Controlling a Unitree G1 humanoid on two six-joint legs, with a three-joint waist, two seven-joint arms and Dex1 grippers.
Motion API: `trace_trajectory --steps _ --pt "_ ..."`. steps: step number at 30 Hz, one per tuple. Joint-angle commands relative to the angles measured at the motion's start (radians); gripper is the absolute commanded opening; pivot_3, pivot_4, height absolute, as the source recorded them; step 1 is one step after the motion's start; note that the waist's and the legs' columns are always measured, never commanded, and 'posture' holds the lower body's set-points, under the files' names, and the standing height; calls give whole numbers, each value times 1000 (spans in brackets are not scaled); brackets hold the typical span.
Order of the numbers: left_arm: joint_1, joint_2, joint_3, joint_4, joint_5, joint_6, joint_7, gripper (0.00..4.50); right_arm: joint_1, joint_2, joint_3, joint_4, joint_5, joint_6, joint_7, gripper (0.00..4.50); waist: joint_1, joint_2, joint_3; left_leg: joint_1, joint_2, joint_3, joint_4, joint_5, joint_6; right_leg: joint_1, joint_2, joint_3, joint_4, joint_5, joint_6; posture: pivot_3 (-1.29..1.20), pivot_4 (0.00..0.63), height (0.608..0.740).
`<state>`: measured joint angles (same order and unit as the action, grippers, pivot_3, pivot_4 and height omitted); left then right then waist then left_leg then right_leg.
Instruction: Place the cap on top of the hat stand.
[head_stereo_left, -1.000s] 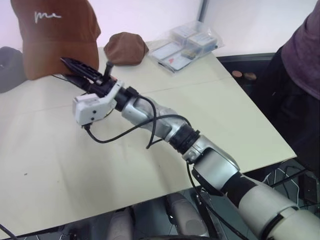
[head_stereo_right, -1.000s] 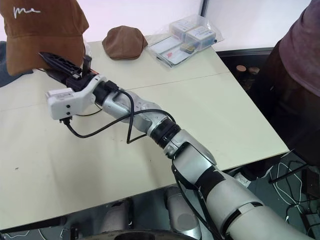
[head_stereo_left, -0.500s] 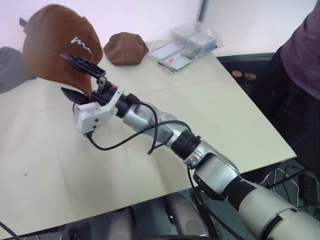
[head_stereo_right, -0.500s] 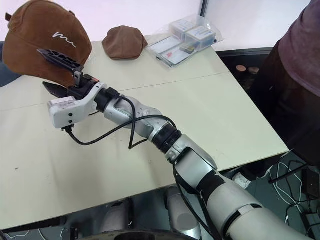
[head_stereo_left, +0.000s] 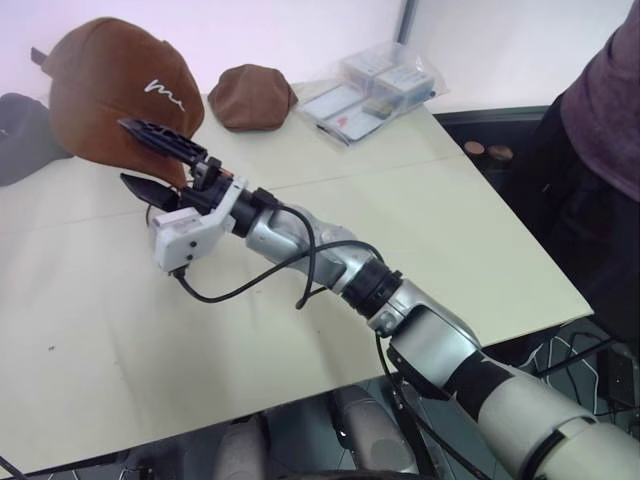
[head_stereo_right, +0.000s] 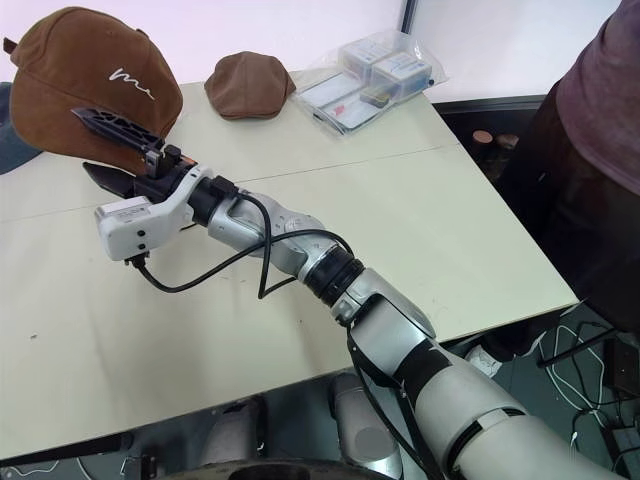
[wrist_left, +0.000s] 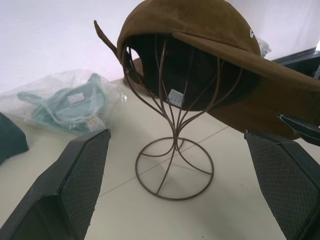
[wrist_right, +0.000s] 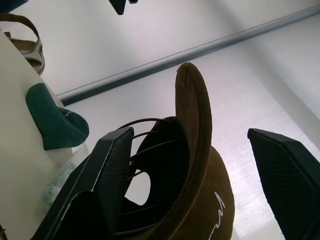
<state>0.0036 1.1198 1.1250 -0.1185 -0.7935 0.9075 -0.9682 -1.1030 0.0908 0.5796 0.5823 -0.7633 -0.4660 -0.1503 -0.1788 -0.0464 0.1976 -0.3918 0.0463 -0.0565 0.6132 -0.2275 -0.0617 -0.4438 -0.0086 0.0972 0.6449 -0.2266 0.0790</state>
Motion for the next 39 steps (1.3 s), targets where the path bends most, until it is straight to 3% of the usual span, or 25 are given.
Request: trace_trajectory --steps 1,3,5,10,11,22,39 --pt "-1 7 32 4 7 -27 -8 4500 -20 6 -12 -56 7 -9 -5 3645 0 0 0 0 0 0 0 0 0 0 0 0 0 0 0 0 150 740" --pt "-2 6 27 6 8 -30 -7 4500 -20 5 -14 -58 13 -11 -1 3645 0 0 0 0 0 0 0 0 0 0 0 0 0 0 0 0 150 740" --pt "-3 6 22 4 7 -31 -4 4500 -20 4 -15 -63 18 -15 4 2805 0 0 0 0 0 0 0 0 0 0 0 0 0 0 0 0 150 740" --pt "-5 2 12 -7 1 -29 8 4500 -14 5 -19 -90 20 -7 16 193 0 0 0 0 0 0 0 0 0 0 0 0 0 0 0 0 150 740" --pt "-6 2 11 -8 0 -29 10 4500 -12 5 -20 -98 21 -4 19 80 0 0 0 0 0 0 0 0 0 0 0 0 0 0 0 0 150 740" --pt "-32 -13 -28 -9 -12 -37 37 4500 -51 -22 -10 -179 -57 27 30 80 0 0 0 0 0 0 0 0 0 0 0 0 0 0 0 0 150 740" --pt "-153 -77 -159 -5 -35 -70 121 4500 -270 -33 118 73 -157 102 245 80 0 -1 1 -1 0 -1 -1 0 0 -1 0 -1 0 0 0 0 150 740"
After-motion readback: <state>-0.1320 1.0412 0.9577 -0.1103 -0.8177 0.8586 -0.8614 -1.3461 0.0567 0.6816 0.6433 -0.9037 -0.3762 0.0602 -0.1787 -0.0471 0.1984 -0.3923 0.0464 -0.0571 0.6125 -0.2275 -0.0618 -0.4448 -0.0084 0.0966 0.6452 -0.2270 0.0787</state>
